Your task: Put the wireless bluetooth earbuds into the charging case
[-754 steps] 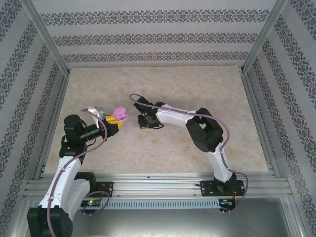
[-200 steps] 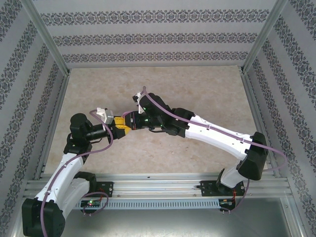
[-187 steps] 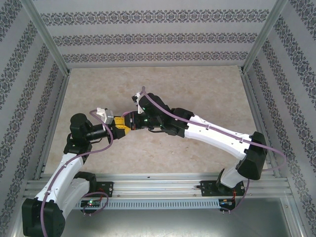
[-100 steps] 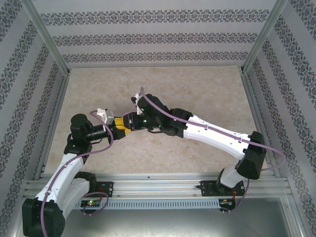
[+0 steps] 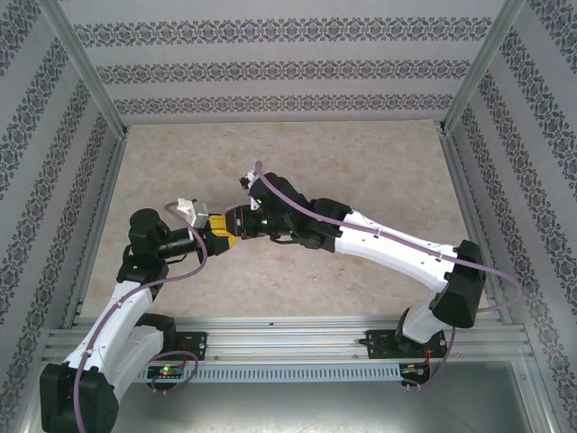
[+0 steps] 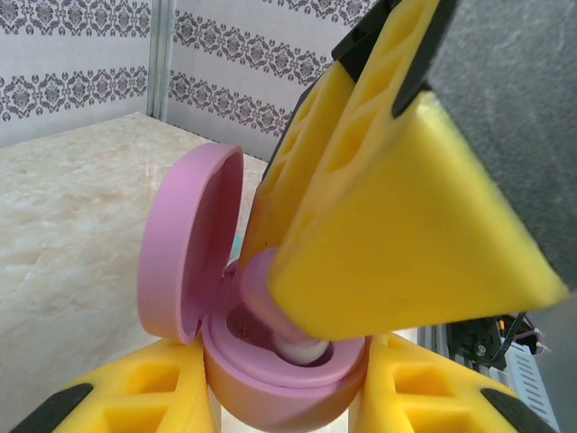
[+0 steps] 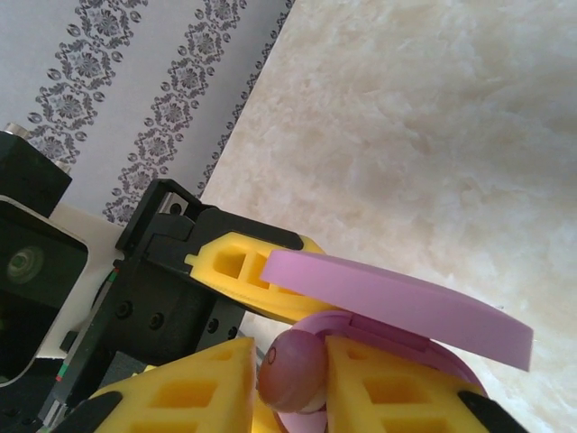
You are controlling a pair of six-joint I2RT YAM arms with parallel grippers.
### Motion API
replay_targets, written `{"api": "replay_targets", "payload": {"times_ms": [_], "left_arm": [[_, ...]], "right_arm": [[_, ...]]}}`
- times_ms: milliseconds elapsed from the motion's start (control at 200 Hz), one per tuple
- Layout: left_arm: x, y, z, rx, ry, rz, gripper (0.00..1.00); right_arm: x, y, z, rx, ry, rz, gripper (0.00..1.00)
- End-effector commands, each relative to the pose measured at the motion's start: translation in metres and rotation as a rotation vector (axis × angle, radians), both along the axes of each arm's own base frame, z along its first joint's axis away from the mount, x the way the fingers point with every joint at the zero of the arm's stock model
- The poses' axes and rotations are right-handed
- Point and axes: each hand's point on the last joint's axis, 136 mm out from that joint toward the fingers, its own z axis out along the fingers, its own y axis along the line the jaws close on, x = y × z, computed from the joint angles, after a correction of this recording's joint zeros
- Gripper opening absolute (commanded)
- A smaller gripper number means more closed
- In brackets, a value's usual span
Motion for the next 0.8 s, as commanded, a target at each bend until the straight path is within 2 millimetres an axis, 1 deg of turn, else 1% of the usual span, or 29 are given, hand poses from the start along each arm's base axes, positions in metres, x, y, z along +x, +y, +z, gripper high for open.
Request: {"api": "replay_targets", "payload": {"times_ms": [0,200,320,555,699,794], "left_arm": [[-0.006,-0.003,0.017,-0.004,-0.101,-0.023,0.24],[-0.006,-0.003,0.018,0.0,-0.101,-0.023,0.24],[-0.006,-0.002,0.017,0.003,-0.098,-0.02,0.24],[-0.005,-0.001,0.014,0.006,-0.086,-0.008,0.24],[-0.001,0.0,0.013,0.006,-0.065,0.016,0.23],[0.002,0.001,0.012,0.001,-0.047,0.034,0.24]], "right_arm": [[-0.002,-0.01,-0.024,-0.108,0.023,-0.016,0.28],[-0.002,-0.011,-0.022,-0.112,0.017,-0.015,0.29],[-0.003,-0.01,-0.011,-0.092,0.006,-0.013,0.3],[-0.011,-0.012,0.029,-0.012,-0.06,-0.001,0.31],[-0.018,-0.02,0.054,0.046,-0.087,0.001,0.31],[-0.02,-0.029,0.065,0.061,-0.112,-0.006,0.31]]}}
